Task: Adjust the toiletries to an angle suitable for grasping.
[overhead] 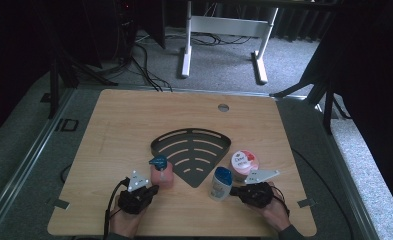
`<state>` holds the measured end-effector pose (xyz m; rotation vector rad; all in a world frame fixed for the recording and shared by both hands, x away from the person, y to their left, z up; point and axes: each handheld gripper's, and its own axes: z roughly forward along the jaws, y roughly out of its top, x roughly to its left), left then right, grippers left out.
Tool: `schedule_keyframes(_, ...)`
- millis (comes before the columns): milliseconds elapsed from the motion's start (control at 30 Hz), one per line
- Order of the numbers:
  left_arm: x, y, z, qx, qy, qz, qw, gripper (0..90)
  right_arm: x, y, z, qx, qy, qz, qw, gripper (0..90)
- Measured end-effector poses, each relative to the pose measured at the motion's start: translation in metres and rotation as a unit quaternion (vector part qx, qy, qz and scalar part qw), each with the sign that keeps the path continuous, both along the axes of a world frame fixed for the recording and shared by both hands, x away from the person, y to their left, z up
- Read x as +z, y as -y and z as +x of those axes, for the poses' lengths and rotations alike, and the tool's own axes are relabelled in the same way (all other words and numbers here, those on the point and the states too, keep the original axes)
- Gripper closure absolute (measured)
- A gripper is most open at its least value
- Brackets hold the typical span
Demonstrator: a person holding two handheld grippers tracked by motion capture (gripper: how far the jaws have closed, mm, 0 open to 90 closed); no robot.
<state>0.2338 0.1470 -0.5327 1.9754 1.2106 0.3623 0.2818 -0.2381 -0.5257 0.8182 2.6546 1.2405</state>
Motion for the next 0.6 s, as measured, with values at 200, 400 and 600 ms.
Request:
schedule_keyframes(200,0.0,-0.006,0.007,0.023,-0.002,-0.002,0.9997,89.9,-0.001,-0.004,0.002,0.007,-0.002,0.0,1.0,90.0)
schedule_keyframes(400,-0.001,-0.012,0.01,0.038,-0.005,-0.003,0.9993,89.8,-0.002,-0.01,0.001,0.017,-0.007,-0.002,0.9998,90.0)
schedule_keyframes(600,-0.002,-0.01,0.007,0.028,-0.005,0.001,0.9996,89.8,-0.003,-0.019,0.001,0.026,-0.003,-0.005,0.9996,90.0)
